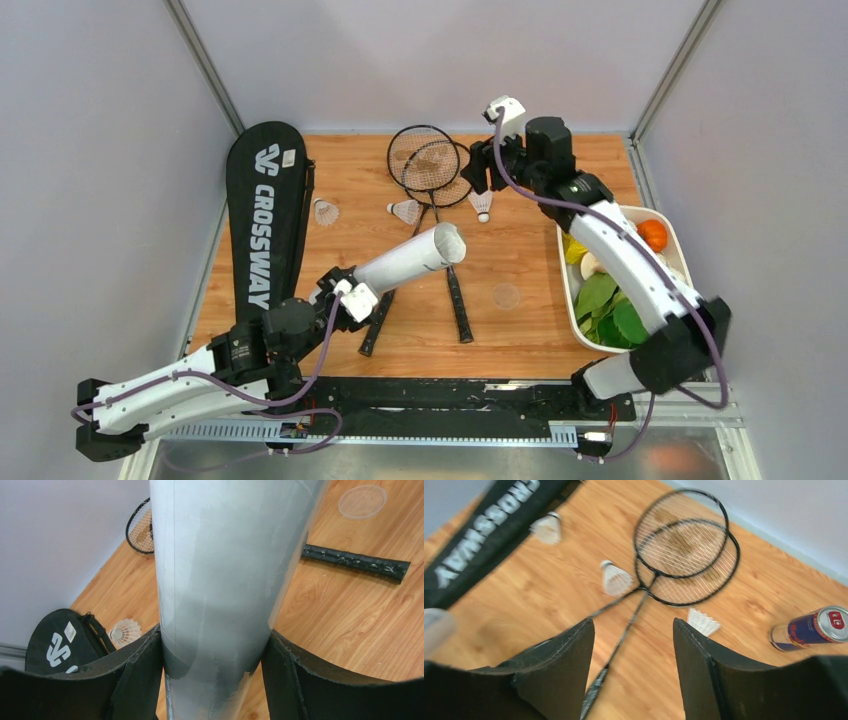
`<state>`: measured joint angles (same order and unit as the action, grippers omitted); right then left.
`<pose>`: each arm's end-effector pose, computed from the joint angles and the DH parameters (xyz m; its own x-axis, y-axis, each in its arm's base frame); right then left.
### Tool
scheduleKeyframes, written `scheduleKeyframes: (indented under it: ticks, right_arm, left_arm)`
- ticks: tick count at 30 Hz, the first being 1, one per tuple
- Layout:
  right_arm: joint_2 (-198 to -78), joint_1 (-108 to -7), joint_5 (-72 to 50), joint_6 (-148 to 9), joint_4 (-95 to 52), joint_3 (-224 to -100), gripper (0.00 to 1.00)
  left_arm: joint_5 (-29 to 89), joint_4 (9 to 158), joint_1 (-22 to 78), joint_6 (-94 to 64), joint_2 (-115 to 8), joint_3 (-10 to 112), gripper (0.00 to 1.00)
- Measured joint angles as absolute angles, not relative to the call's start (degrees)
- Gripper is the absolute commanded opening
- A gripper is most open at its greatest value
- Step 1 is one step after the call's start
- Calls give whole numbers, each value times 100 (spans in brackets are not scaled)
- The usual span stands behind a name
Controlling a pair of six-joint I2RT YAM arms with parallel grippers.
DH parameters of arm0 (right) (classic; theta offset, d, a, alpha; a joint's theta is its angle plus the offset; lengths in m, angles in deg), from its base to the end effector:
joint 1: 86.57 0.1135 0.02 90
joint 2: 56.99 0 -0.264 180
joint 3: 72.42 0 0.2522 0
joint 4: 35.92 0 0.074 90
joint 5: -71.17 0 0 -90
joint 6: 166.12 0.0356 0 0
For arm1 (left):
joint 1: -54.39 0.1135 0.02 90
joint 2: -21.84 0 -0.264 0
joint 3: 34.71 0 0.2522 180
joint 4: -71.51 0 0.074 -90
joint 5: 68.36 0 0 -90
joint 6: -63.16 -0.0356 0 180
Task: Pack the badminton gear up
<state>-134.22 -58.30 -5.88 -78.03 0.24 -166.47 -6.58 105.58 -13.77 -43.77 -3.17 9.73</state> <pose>0.2654 0.1518 0.4080 -0.2699 -0.1820 -0.9455 -0.6572 0.7525 0.0427 0.0605 -0.1056 0.2824 0.0987 0.4436 -0.8908 0.6470 0.6515 0.3961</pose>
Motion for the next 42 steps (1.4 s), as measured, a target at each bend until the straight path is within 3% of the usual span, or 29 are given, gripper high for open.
scheduleKeyframes:
  ticks: [8, 16, 22, 29, 38, 40, 42]
  right_arm:
    - [-16331, -6882, 170, -8470, 640, -18230, 69]
    - [-18593, -7319, 782, -8942, 1696, -20383, 67]
    - [-19186, -7365, 1060, -9298, 2329, -20809, 67]
    - [-19190, -7380, 1331, -9696, 2616, -20658, 57]
    - [-19096, -7463, 1469, -9733, 2893, -19849, 8]
    - [-18895, -7494, 1471, -9650, 2924, -19624, 1]
    - [-18620, -7515, 1462, -9563, 2915, -19412, 0]
  left_arm:
    - [-416, 10558, -1377, -4357, -298, 973, 52]
    - [-169, 10563, -1377, -4294, -534, 973, 52]
    - [-112, 10565, -1377, -4272, -608, 973, 52]
    - [-114, 10563, -1377, -4263, -503, 973, 52]
    - [-114, 10565, -1377, -4254, -499, 973, 52]
    - [-116, 10565, -1377, -4252, -499, 973, 52]
    - [-127, 10565, -1377, -4252, -499, 973, 52]
